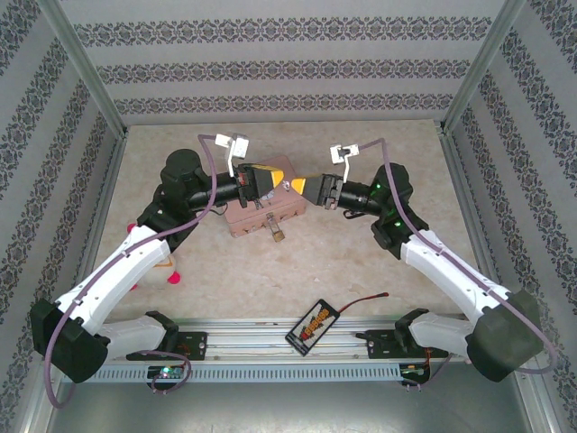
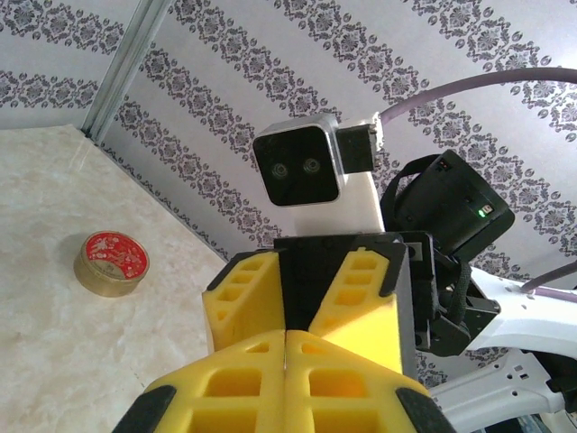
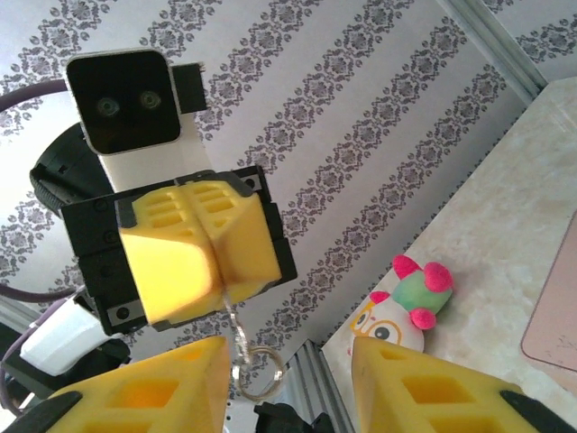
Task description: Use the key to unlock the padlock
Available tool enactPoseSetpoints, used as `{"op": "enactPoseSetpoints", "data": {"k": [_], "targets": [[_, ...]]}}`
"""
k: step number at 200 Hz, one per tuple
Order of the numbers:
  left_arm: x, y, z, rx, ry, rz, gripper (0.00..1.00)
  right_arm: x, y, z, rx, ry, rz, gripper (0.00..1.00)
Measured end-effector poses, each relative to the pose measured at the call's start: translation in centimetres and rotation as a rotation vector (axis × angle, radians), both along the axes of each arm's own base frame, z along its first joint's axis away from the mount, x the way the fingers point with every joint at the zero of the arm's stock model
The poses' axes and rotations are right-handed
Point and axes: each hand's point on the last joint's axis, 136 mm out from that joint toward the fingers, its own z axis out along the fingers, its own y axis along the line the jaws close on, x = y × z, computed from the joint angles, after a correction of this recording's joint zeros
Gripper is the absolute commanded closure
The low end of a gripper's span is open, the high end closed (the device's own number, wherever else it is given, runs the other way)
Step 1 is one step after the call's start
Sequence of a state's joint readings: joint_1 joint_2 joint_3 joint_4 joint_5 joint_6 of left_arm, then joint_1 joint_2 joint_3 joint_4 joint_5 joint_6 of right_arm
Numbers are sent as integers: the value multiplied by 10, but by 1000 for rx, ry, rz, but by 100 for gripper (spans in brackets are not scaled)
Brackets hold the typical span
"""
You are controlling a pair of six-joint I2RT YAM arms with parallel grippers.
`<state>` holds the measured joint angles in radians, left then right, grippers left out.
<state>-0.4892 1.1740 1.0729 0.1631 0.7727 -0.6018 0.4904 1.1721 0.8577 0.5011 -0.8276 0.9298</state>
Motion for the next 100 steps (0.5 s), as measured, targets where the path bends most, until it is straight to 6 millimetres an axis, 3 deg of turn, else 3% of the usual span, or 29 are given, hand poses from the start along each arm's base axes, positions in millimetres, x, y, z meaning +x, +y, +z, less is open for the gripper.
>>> {"op": "enactPoseSetpoints", "data": {"k": [39,100], "targets": [[2,-1,-2,3,6,0,100,-1,7,11,15,-29,22,65],[2,-1,-2,0,12,1,100,-1,12,8,11,-22,33,69]]}}
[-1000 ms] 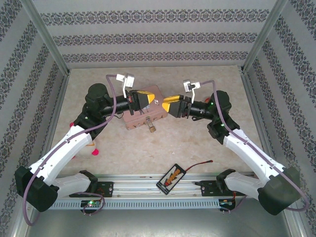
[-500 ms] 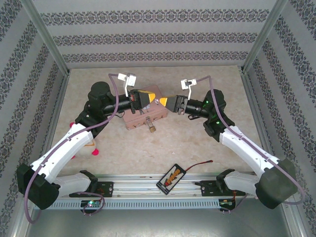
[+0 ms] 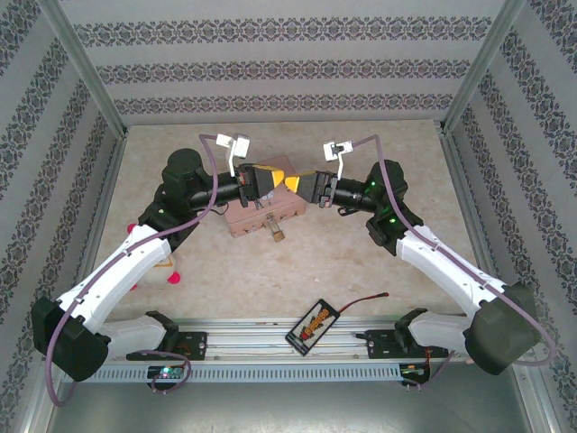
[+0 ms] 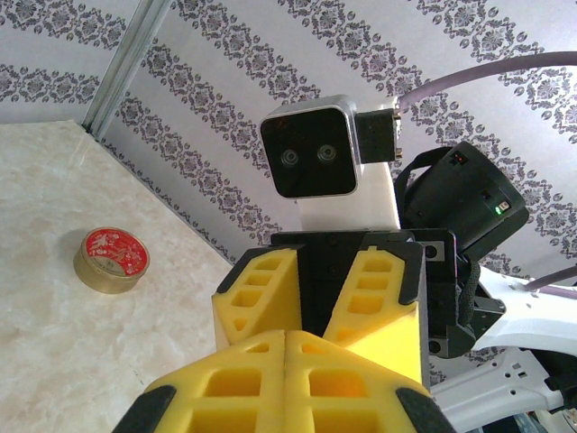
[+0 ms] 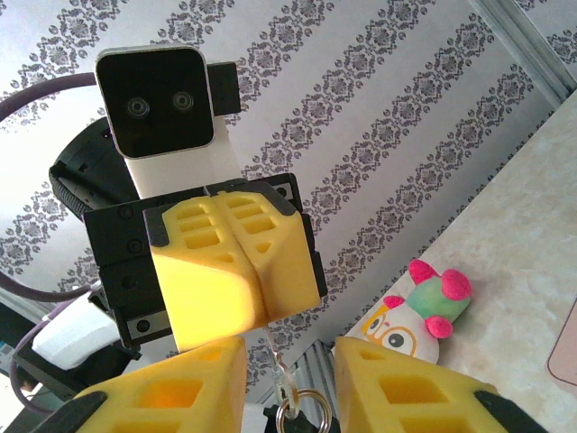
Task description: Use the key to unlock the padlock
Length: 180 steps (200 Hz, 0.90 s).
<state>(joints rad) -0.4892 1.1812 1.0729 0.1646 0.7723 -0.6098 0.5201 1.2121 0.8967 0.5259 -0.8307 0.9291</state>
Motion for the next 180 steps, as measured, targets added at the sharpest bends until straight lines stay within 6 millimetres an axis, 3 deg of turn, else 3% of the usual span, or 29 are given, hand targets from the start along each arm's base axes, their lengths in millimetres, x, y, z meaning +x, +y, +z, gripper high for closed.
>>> {"op": "enactPoseSetpoints", "data": {"k": [133,180], "targets": [[7,-1,-2,-15,37,20,100,-2,4,-3,-3,5,12,75],[8,0,2,-29,32,24,100,-3,6,-5,-8,5,22,83]]}}
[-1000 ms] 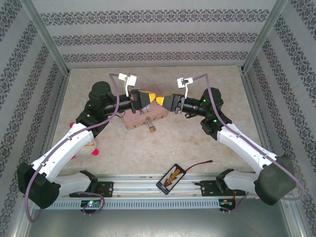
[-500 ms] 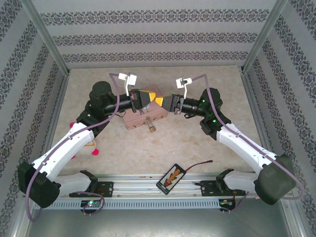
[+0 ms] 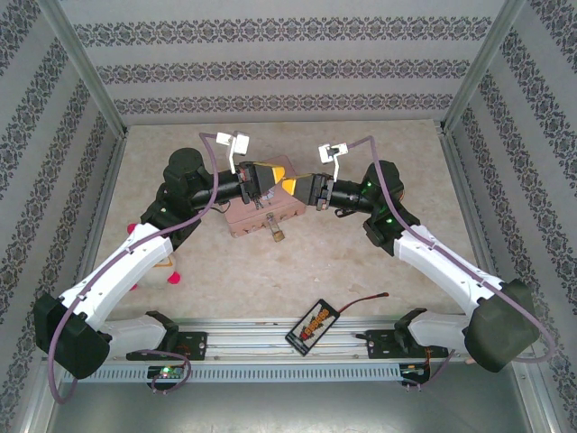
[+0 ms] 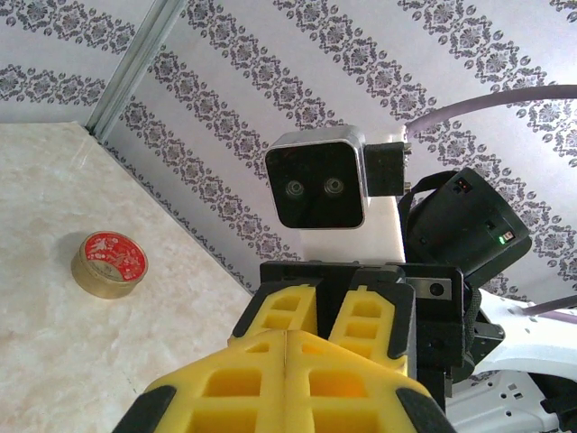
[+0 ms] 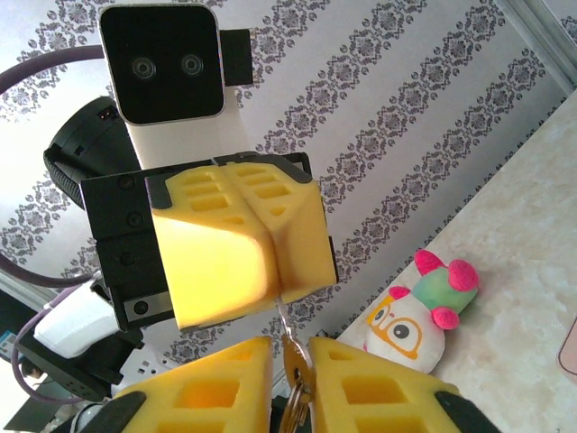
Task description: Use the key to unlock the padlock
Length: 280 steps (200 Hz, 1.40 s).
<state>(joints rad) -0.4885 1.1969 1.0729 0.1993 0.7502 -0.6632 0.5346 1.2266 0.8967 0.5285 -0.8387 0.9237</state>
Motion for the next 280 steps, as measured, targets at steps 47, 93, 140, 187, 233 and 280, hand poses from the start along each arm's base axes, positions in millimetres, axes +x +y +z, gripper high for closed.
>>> {"op": "enactPoseSetpoints", "data": {"k": [47,93,140,187,233,280], "targets": [[2,2,2,-9,-1,7,100,0,0,0,0,-4,-1,85],[2,2,4,-18,8,10,100,0,-1,1,1,-10,-4,97],[4,2,3,-26,27,18,75,1,-3,1,3,-15,-10,100],[19,11,3,-49,67,109,1,5,-20,-9,-16,19,-71,100],[35,30,-12,-27,121,290,1,11,-43,-38,-121,110,-208,100],[28,34,-80,166,252,535,1,6,-67,-95,-308,222,-331,100]]}}
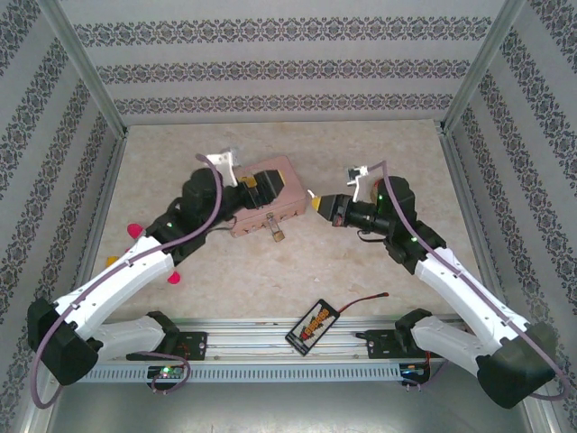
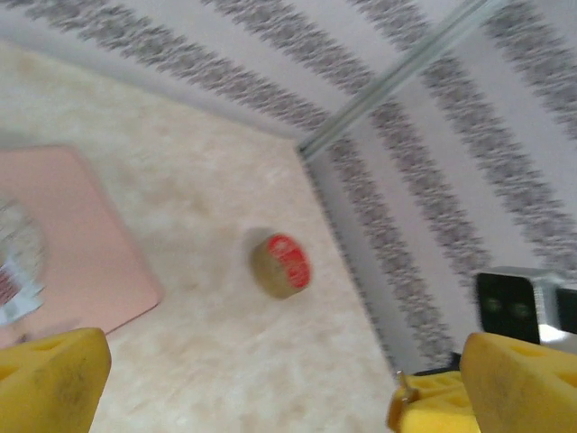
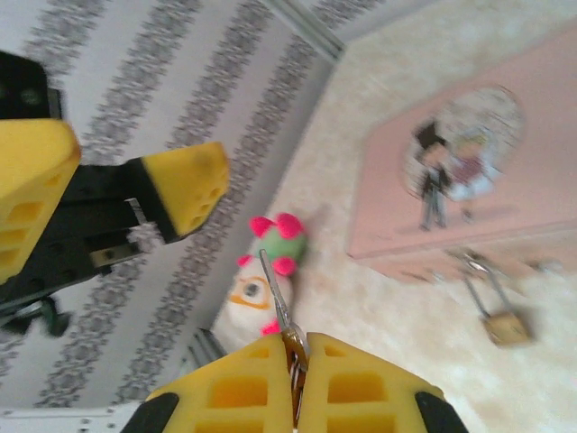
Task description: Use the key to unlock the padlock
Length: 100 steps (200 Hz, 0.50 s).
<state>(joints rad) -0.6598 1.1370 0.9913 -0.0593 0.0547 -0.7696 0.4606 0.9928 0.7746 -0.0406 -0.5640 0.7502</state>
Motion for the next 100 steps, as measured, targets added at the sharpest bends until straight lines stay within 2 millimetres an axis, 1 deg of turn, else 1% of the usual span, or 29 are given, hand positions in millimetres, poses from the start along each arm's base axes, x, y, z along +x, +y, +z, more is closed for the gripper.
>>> {"op": "enactPoseSetpoints", "data": {"k": [20,42,69,87,100], "targets": [[-9,0,-40,111,82,70,1,-5,-10,-38,-81,80,-30,100],[-11,-2,-86,221,176,134,1,-12,-17,-73,-161,154,-40,100],[-10,-5,-138,332,277,191,0,-14,-21,-103,-227,210,-34,100],[-8,-1,-167,397,334,238,1,-14,-23,-121,-269,237,-33,100],[-6,3,-185,440,376,275,2,-15,-26,-131,-295,249,-34,100]]}}
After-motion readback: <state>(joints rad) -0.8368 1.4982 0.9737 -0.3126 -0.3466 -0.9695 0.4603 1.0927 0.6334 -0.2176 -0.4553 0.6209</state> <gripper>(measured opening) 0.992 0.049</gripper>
